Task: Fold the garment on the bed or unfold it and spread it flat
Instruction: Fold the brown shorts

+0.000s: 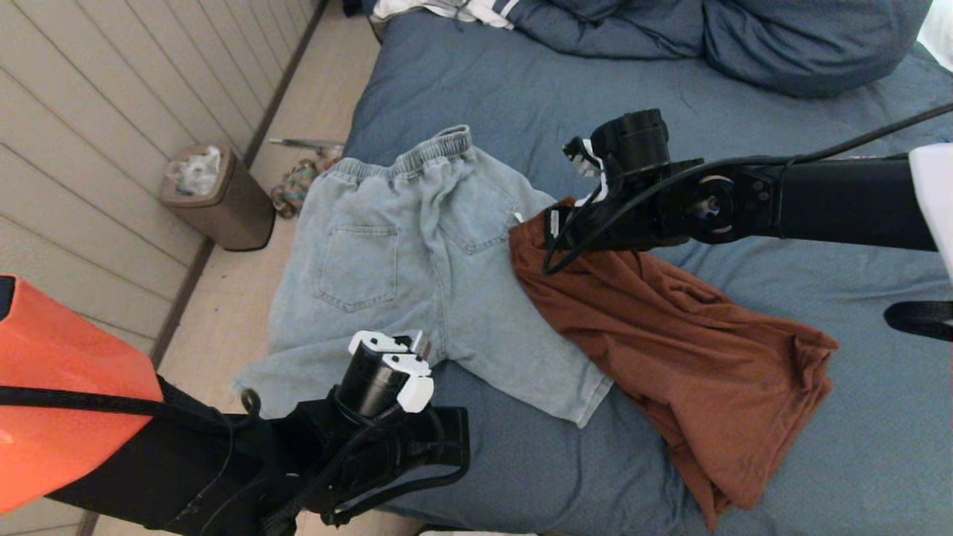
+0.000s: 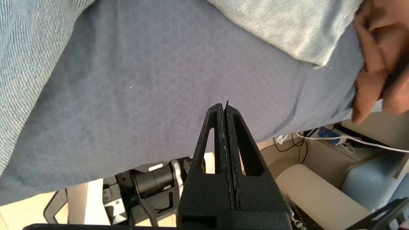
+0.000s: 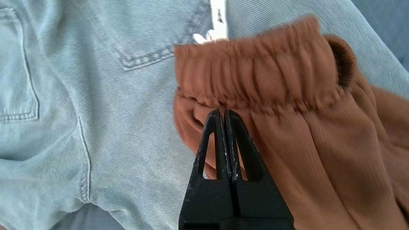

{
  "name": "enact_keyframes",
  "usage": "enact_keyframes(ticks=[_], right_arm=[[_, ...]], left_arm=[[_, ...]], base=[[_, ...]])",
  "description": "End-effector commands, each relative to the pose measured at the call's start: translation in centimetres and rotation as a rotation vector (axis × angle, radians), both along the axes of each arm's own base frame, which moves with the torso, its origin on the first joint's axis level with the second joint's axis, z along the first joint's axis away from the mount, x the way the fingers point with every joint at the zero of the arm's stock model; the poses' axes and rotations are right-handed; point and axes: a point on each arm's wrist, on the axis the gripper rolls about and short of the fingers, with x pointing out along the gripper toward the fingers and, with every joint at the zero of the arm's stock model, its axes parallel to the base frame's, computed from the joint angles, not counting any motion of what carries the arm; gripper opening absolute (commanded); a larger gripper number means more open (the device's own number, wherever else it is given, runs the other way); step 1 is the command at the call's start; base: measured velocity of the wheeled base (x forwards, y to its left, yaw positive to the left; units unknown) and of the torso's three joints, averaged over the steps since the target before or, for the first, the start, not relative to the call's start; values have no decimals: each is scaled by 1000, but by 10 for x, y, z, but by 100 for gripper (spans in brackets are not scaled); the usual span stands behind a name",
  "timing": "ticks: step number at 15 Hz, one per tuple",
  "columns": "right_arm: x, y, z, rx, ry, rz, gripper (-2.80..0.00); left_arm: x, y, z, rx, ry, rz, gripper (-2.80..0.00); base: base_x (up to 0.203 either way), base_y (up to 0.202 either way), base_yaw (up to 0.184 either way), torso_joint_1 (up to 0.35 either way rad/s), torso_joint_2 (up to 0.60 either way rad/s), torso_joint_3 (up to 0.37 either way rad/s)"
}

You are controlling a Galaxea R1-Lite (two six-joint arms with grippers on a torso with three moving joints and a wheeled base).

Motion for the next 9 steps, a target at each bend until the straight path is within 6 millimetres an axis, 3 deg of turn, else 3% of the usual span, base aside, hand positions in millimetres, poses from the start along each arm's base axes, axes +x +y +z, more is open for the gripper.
enact_keyframes(ticks=[1, 3, 5, 9], right_arm=[[1, -1, 1, -2, -4, -2, -280], [-15, -5, 13, 0, -18, 8, -280], [-29, -1, 9, -33, -4, 43, -280], [-25, -5, 0, -58, 23, 11, -280]], left_arm=[[1, -1, -7, 11, 12, 2, -280], [0, 0, -4, 6, 7, 0, -280], [-1, 0, -4, 5, 6, -1, -280], [-2, 1, -1, 0, 2, -1, -280]], base=[[0, 0, 0, 0, 0, 0], [0, 0, 0, 0, 0, 0], [0, 0, 0, 0, 0, 0], [0, 0, 0, 0, 0, 0]])
